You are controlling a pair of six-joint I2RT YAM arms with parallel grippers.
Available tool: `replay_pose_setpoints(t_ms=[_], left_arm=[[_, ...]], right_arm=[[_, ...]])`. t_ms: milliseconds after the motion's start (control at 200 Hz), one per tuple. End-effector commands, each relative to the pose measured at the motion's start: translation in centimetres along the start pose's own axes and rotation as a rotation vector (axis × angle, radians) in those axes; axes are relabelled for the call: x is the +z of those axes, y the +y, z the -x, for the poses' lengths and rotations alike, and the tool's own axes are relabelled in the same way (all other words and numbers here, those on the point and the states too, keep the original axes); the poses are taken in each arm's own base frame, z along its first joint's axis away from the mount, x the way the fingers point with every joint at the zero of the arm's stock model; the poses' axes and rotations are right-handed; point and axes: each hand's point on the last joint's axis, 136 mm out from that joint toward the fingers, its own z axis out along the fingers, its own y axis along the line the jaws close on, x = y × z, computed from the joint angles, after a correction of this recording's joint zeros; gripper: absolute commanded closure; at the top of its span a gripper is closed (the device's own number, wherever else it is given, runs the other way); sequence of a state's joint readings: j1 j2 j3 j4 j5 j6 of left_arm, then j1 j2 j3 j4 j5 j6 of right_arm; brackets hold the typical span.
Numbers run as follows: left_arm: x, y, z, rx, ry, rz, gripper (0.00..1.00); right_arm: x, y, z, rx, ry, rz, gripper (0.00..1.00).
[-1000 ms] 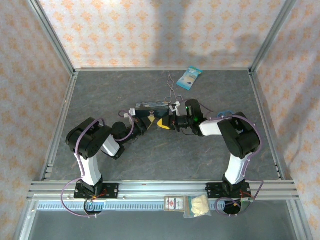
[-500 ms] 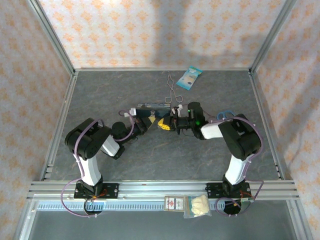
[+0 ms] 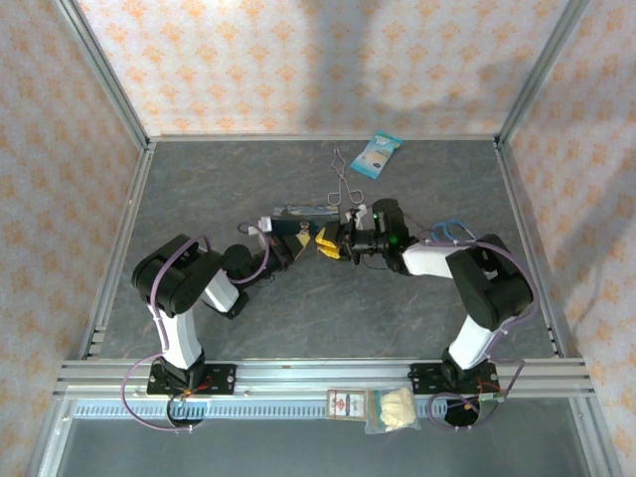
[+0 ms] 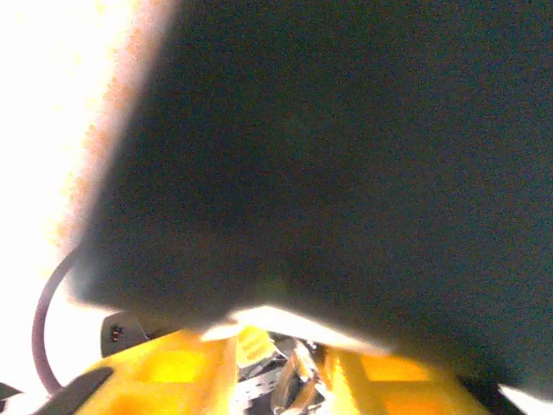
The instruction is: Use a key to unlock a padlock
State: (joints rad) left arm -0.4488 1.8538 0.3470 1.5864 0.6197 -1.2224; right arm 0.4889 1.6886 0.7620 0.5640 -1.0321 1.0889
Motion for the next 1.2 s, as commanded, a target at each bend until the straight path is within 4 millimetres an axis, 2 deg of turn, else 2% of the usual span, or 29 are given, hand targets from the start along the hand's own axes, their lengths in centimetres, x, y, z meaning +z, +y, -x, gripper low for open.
replay_pose_setpoints(t_ms=[0, 110, 325, 485, 606, 916, 1196], left_arm=[[-0.4, -4.2, -2.0, 0.065, 0.075, -0.161, 1.0], [-0.2, -4.0, -1.5, 0.057, 0.058, -0.147, 1.0], [0.0, -4.3, -1.0, 0.042, 0.033, -0.151, 1.0], [0.0, -4.6, -0.7, 0.031, 0.021, -0.159, 1.0], [0.0, -4.9, -0.6, 0.019, 0.016, -0.174, 1.0], [-0.2, -5.3, -0.2, -0.01, -0.008, -0.201, 1.0], [-0.2, -5.4, -0.1, -0.033, -0.017, -0.215, 1.0]], right_arm=[[-1.7, 4.5, 3.5, -0.272, -0.201, 0.019, 0.58], [-2.2, 3.9, 3.6, -0.313, -0.234, -0.027, 0.51], [-3.5, 1.5, 3.6, -0.385, -0.311, -0.123, 0.48], [-3.2, 1.0, 2.7, -0.425, -0.326, -0.116, 0.5], [-2.6, 0.0, 2.3, -0.436, -0.329, -0.144, 0.54], [-1.6, -1.2, 0.7, -0.414, -0.289, -0.103, 0.58], [-1.4, -0.9, -0.5, -0.402, -0.272, -0.067, 0.61]])
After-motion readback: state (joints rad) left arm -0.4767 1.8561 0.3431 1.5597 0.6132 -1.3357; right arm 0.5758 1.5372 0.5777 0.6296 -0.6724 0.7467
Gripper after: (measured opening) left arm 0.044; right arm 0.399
